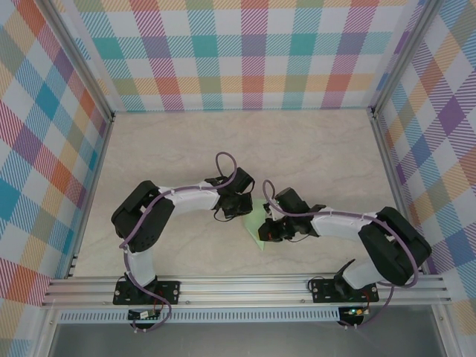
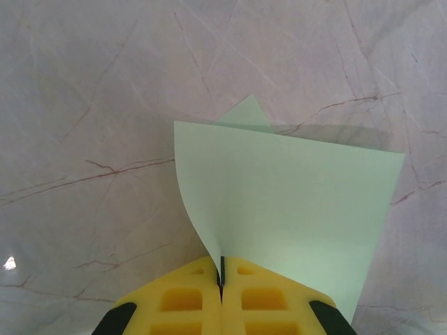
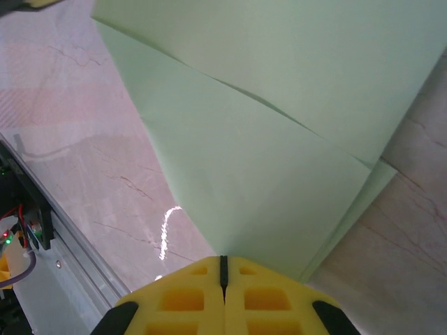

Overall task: Fold a paper plane with a square sheet of paper (pick it up from the middle)
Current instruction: Fold the wing for the fifth time at the center of the table.

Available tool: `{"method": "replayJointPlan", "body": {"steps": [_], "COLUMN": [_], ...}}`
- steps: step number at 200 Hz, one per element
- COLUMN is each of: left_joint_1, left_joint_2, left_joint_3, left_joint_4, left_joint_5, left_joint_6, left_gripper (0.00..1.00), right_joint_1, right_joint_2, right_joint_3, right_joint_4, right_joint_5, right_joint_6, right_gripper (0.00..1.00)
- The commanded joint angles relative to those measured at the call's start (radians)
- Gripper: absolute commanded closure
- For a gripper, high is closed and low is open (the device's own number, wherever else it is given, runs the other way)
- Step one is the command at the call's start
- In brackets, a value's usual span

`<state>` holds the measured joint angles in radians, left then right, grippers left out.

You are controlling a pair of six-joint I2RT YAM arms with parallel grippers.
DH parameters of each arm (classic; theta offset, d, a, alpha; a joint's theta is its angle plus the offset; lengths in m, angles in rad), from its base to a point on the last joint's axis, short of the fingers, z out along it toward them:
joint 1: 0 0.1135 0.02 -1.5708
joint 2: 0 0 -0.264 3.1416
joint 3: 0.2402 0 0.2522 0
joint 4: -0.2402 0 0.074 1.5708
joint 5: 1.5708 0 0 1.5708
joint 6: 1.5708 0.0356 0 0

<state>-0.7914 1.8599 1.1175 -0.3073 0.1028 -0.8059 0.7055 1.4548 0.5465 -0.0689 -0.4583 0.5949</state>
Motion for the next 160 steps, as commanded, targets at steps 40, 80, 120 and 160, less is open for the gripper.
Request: {"method": "replayJointPlan", "body": {"steps": [40,80,120,160], "left_joint_1": [-0.013,-0.015,-0.016,-0.017], "left_joint_2": [0.022,0.019,0.015,0.01], "left_joint_3": [0.024,0.022,0.028,0.029], "left_joint_4": [-0.029,-0.033,-0.038,-0.045], "left_joint_5": [-0.014,-0.015,-0.009,-0.009], "left_joint_6": [0.015,0.014,0.003,-0.003], "left_gripper": [1.0,1.0,1.0,1.0], "right_joint_1": [-0.003,-0.003,-0.005,-0.003], "right_joint_2": [0.105,0.099,-0.014,0.008], "right_joint_3": [0.018,0.022,0.058,0.058], "right_joint_4": [-0.087,-0.108,-0.096,0.005], "right_joint_5": [0.089,0.083,0.035,-0.038], "right_joint_6": [-0.028,-0.03,-0.043,-0.007], "right_gripper": [0.95,0.96,0.96,0.96]}}
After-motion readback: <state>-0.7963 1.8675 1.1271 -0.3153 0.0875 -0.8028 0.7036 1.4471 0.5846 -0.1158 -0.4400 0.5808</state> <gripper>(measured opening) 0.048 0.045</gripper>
